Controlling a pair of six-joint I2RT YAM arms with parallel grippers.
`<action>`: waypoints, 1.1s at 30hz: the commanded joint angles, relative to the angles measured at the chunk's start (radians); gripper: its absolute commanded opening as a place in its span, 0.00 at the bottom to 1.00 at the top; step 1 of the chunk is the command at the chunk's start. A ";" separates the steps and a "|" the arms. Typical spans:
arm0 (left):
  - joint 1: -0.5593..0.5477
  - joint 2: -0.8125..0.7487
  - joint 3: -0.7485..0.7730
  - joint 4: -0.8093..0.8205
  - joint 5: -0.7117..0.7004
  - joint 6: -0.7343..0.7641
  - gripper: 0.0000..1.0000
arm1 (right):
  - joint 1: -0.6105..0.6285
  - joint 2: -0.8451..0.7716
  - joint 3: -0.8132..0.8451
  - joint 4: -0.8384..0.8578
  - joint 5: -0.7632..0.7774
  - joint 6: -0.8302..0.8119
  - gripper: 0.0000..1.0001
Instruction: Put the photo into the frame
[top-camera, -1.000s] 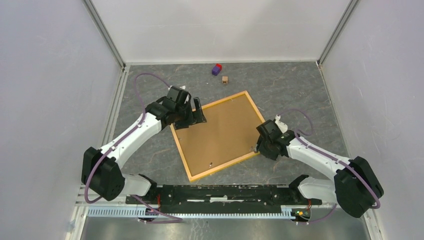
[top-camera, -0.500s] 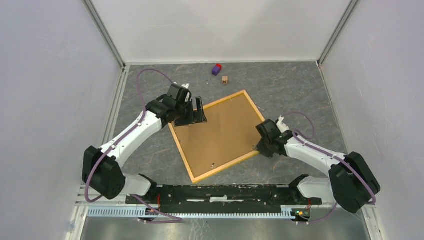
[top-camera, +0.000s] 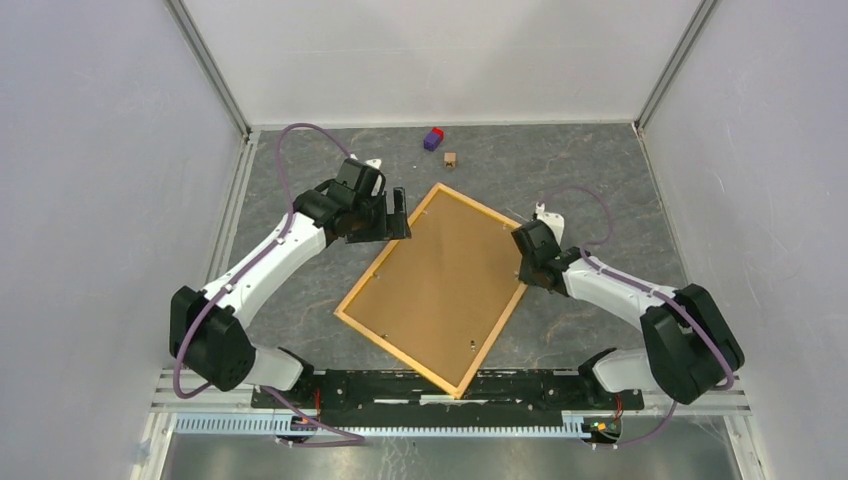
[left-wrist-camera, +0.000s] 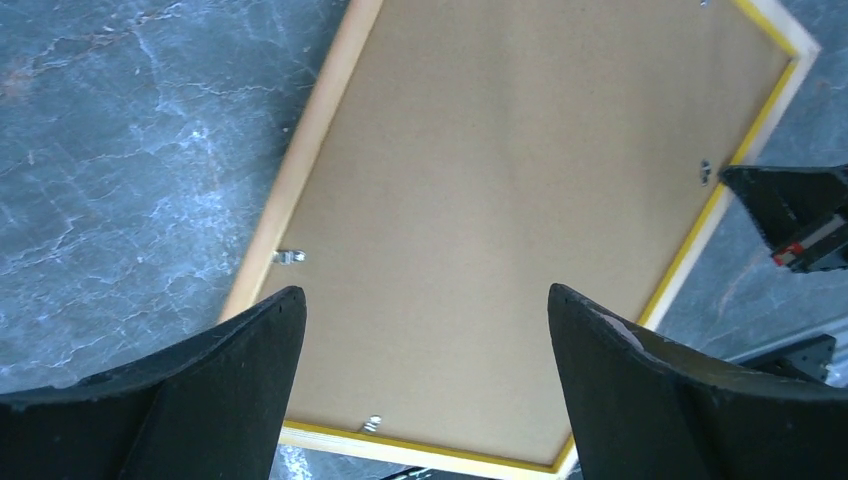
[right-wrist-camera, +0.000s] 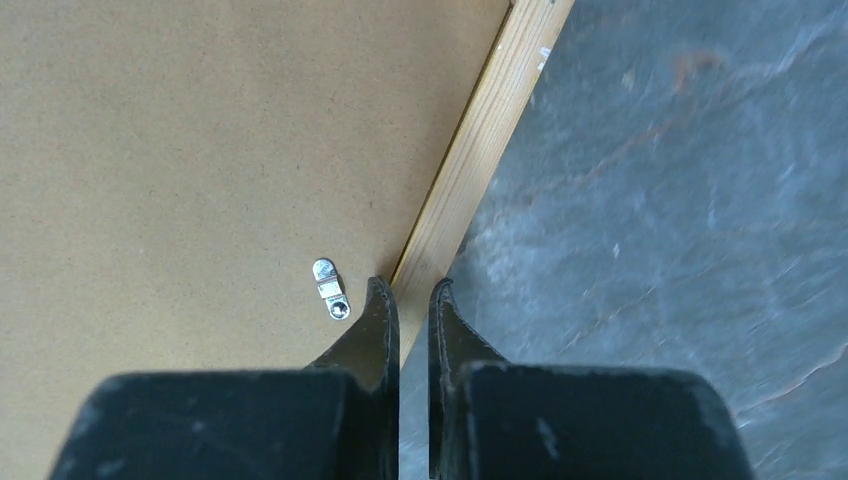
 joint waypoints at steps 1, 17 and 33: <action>0.007 0.023 0.001 -0.025 -0.077 0.042 0.96 | -0.027 0.067 0.064 0.012 -0.027 -0.366 0.00; 0.193 0.065 -0.203 0.079 0.190 -0.040 0.91 | -0.048 0.328 0.467 -0.116 -0.176 -0.592 0.47; 0.194 0.240 -0.227 0.116 0.289 -0.025 0.60 | 0.007 0.313 0.406 -0.109 -0.221 -0.610 0.61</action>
